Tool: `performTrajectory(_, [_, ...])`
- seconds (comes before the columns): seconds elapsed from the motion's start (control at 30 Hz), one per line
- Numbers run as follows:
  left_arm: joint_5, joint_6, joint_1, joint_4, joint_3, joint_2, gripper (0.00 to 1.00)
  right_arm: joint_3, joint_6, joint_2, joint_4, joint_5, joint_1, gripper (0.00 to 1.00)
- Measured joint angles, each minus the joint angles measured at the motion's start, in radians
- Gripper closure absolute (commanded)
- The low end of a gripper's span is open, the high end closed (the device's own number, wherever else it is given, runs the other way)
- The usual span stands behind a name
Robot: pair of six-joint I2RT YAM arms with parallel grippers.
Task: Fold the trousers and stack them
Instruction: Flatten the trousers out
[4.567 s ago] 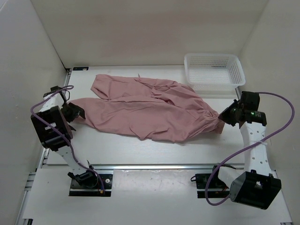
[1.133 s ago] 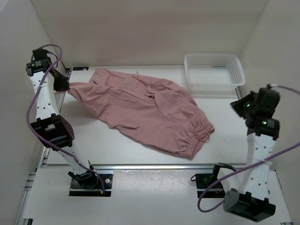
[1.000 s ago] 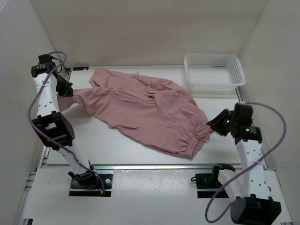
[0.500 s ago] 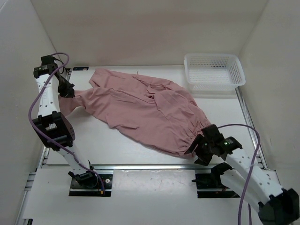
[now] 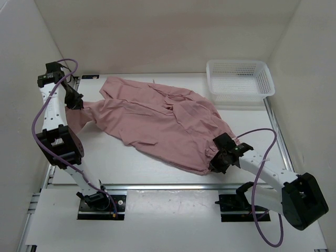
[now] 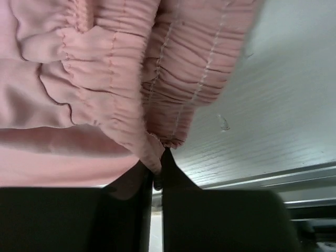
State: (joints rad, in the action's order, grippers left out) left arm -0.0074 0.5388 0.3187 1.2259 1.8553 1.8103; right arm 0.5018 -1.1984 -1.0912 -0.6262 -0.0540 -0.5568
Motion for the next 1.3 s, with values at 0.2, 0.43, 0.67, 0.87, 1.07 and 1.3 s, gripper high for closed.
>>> performTrajectory(0.2, [0.0, -0.016, 0.0, 0.019, 0.04, 0.013, 0.9, 0.204, 0.103, 0.044, -0.119, -0.106, 0.18, 1.0])
performTrajectory(0.43, [0.027, -0.026, -0.002, 0.056, 0.234, 0.053, 0.9, 0.66, 0.404, 0.064, -0.14, -0.148, 0.628, 1.0])
performTrajectory(0.67, [0.041, -0.023, 0.004, 0.039, 0.146, 0.004, 0.9, 0.64, 0.533, 0.095, -0.21, -0.125, 0.816, 1.0])
performTrajectory(0.87, [0.013, -0.01, 0.077, -0.002, -0.241, -0.122, 0.2, 0.488, 0.52, 0.246, -0.38, -0.16, 0.876, 0.51])
performTrajectory(1.07, [-0.005, -0.016, 0.129, -0.002, -0.286, -0.188, 0.01, 0.519, 0.492, 0.256, -0.42, -0.204, 0.884, 0.1])
performTrajectory(1.3, [0.005, -0.043, -0.061, -0.06, -0.06, -0.15, 0.7, 0.655, 0.534, 0.103, -0.289, -0.032, 0.853, 1.0])
